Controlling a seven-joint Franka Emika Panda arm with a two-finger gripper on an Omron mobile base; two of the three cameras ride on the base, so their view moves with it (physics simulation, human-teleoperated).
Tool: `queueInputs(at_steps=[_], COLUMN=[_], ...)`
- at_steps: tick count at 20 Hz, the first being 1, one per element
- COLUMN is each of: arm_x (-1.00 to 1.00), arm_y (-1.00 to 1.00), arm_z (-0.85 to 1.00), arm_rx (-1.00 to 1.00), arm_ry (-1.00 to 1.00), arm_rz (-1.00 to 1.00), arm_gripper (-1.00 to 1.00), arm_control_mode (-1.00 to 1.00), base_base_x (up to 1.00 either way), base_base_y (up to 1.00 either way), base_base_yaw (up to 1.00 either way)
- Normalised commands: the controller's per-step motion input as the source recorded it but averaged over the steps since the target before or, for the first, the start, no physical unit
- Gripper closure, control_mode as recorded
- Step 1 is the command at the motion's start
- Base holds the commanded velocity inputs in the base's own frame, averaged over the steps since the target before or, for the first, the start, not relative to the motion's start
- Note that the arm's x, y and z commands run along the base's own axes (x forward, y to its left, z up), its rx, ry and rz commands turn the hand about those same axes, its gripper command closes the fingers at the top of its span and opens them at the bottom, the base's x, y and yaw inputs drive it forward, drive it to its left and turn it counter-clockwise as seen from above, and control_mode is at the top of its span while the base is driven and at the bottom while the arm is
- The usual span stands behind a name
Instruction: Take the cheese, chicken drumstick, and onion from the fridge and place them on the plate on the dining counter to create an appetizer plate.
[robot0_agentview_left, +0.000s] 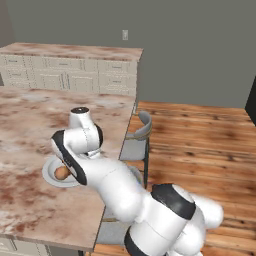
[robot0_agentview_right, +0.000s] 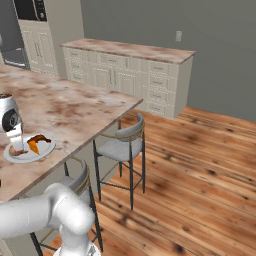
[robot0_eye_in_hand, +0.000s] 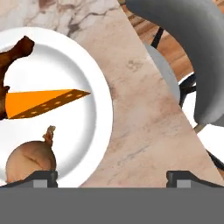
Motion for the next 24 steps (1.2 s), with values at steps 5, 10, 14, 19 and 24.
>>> queueInputs(at_steps=[5, 10, 14, 19, 24], arm_x=[-0.12, 0.00, -0.07, -0.09, -0.58], arm_y=[-1.00, -1.00, -1.00, -1.00, -0.89], arm_z=[-0.06, 0.00, 0.00, 0.00, 0.06], arm_rx=[0.10, 0.08, 0.10, 0.08, 0.00], arm_ry=[0.03, 0.00, 0.00, 0.00, -0.07], arm_rz=[0.00, 0.00, 0.00, 0.00, -0.01], arm_gripper=[-1.00, -1.00, -1.00, -1.00, -1.00], arm_control_mode=[-1.00, -1.00, -1.00, -1.00, -1.00], base_base_x=[0.00, 0.00, 0.00, 0.00, 0.00], base_base_y=[0.00, 0.00, 0.00, 0.00, 0.00], base_base_yaw=[0.00, 0.00, 0.00, 0.00, 0.00])
